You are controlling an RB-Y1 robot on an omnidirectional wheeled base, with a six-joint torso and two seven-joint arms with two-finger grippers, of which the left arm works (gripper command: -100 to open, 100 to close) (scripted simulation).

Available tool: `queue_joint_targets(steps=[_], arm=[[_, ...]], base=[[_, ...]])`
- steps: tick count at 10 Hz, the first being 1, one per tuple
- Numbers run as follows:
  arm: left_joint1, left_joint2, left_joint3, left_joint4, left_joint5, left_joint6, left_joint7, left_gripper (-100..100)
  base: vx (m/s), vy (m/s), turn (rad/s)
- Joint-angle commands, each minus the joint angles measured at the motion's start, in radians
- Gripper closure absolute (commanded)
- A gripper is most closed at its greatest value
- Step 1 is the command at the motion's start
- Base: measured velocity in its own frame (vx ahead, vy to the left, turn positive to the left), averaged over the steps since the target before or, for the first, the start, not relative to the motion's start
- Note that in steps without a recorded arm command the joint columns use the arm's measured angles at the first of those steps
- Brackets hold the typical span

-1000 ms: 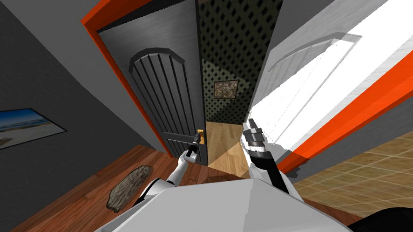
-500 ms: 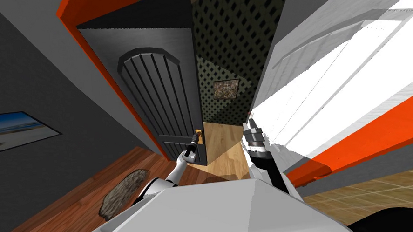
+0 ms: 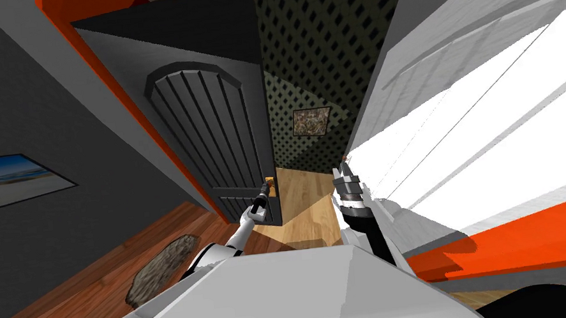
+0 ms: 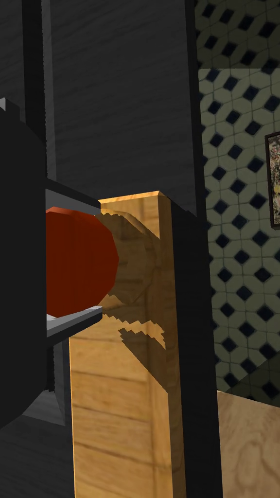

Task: Push the door open

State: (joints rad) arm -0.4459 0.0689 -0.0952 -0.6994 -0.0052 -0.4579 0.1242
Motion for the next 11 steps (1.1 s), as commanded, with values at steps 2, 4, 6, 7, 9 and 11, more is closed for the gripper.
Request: queue_joint_targets(steps=[2,4,6,7,9,11], arm=[[0.009,0.028,0.037,-0.009,0.011,0.000,-0.008,100],[0.010,0.033,0.051,-0.008,0.015,0.001,-0.013,100],[0.010,0.042,0.080,-0.005,0.024,0.002,-0.022,100],[0.010,0.044,0.087,-0.005,0.026,0.002,-0.024,100],[0.011,0.047,0.101,-0.003,0.030,0.002,-0.029,100],[0.011,0.053,0.122,-0.001,0.036,0.003,-0.036,100]], base=[[0.175,-0.153,0.080],[0.129,-0.147,0.069],[0.135,-0.117,0.053],[0.157,-0.133,0.067],[0.112,-0.140,0.084],[0.075,-0.058,0.021]])
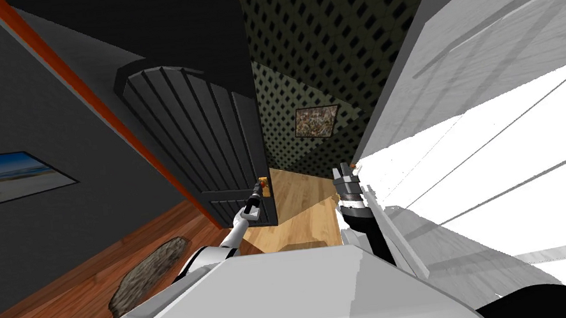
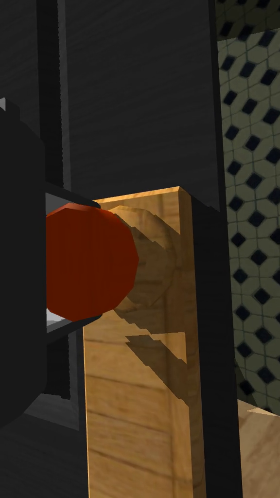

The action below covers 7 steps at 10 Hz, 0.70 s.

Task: Push the door open

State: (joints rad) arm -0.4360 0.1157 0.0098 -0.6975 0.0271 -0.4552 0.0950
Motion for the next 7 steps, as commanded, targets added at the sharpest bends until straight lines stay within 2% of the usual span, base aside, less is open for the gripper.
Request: queue_joint_targets(steps=[1,7], arm=[[0.001,0.008,0.023,-0.002,0.006,0.001,-0.009,100],[0.003,0.022,0.085,0.004,0.025,0.003,-0.029,100]], base=[[0.132,-0.139,0.074],[0.148,-0.144,0.079]])
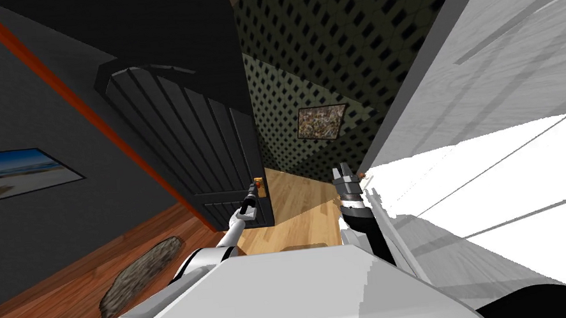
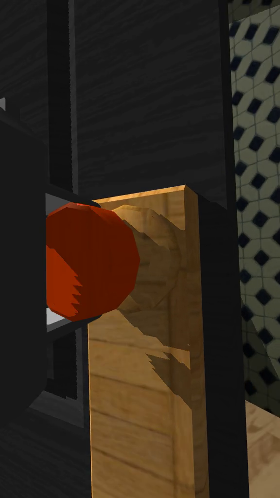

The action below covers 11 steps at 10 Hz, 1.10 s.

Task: Push the door open

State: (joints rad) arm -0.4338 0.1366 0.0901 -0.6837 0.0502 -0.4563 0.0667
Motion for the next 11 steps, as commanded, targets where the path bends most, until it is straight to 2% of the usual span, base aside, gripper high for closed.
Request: queue_joint_targets(steps=[1,3,4,5,9,11], arm=[[0.001,0.003,0.012,-0.009,0.004,0.004,-0.003,100],[0.001,0.006,0.030,-0.008,0.009,0.005,-0.009,100],[0.006,0.011,0.029,-0.011,0.008,0.008,-0.008,100],[0.004,0.015,0.045,-0.009,0.013,0.006,-0.016,100],[0.004,0.015,0.067,-0.006,0.018,0.005,-0.028,100],[0.003,0.015,0.092,-0.003,0.024,0.005,-0.043,100]], base=[[0.182,-0.140,0.061],[0.151,-0.140,0.071],[0.065,-0.045,0.052],[0.123,-0.052,0.072],[0.160,-0.059,0.057],[0.161,-0.066,0.066]])
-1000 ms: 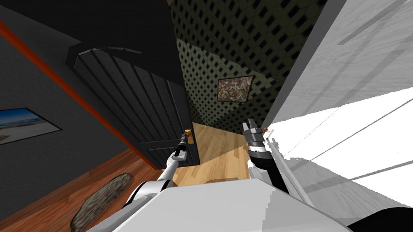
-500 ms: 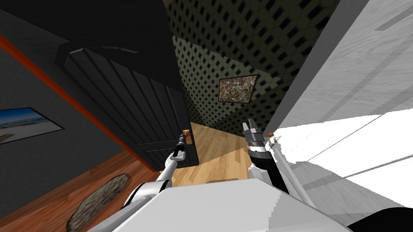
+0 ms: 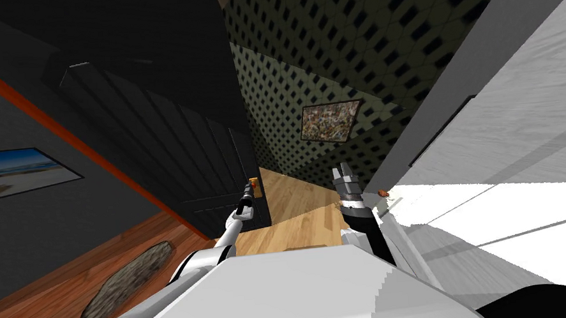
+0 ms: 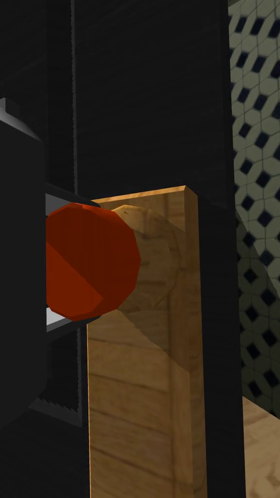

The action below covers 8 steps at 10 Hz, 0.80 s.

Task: Push the door open

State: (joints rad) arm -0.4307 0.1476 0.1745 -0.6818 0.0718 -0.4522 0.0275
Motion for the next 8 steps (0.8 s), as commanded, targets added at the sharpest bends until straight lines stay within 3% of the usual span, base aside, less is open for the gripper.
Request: queue_joint_targets(steps=[1,6,7,8], arm=[[0.000,0.004,0.013,-0.004,0.003,0.000,-0.006,100],[-0.002,0.004,0.058,0.002,0.014,-0.001,-0.032,100],[0.007,0.007,0.055,-0.003,0.013,0.003,-0.029,100],[0.008,0.016,0.072,-0.004,0.019,0.002,-0.034,100]], base=[[0.149,-0.118,0.085],[0.184,-0.101,0.081],[0.084,-0.048,0.057],[0.122,-0.033,0.051]])
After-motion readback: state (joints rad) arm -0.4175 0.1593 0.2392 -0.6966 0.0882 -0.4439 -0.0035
